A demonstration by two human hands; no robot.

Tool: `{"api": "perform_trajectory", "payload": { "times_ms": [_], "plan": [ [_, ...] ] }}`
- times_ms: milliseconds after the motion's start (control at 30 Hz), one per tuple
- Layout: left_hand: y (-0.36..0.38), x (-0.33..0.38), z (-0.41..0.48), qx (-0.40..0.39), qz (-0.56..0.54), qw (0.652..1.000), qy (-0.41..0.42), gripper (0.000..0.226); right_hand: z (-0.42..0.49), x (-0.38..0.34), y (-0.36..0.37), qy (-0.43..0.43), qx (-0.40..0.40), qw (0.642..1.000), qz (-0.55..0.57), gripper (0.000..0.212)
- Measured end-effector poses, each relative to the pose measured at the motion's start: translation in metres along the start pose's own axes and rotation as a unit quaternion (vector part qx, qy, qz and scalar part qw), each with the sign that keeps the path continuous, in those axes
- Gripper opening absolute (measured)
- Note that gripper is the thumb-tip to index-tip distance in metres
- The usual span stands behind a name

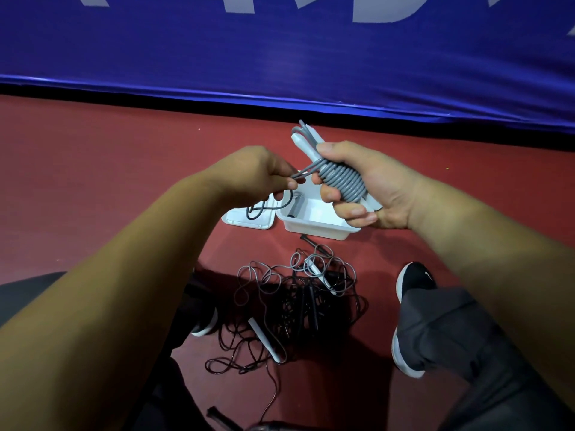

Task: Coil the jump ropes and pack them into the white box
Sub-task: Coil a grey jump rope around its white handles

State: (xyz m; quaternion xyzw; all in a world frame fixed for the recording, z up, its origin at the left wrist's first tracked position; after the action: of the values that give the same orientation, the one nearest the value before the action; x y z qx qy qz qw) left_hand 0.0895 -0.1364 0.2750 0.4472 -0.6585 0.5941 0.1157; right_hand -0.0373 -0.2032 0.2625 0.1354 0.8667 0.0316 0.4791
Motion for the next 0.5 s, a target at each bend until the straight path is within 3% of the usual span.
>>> {"api": "perform_trajectory", "payload": {
  "times_ms": [267,333,500],
  "plan": [
    [-0.007,0.008,-0.002,0.029,-0.006,0.999,0.02,0.02,-0.001,0.006,0.007,0.02,-0.04,0.999,0.006,0.033],
    [-0.014,0.012,-0.004,0.056,-0.007,0.998,0.029,0.027,-0.002,0.01,0.012,0.034,-0.065,0.997,0.001,0.034],
    [-0.018,0.024,-0.007,0.049,-0.078,0.994,0.059,0.023,-0.009,0.031,0.022,0.103,-0.128,0.978,-0.125,0.04]
  ]
}}
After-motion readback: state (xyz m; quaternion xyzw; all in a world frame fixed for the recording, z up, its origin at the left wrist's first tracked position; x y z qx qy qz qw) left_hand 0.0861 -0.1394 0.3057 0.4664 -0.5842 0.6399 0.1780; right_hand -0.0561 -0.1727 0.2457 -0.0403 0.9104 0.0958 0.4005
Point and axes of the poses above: each hand's wrist, its own z-axis towards the middle knuckle, its own y-axis out of the palm, x = y × z, the point moved 10 cm from there along z, towards the middle knuckle, and after that the axes turned 5 degrees about -z, right-handed, at the moved point
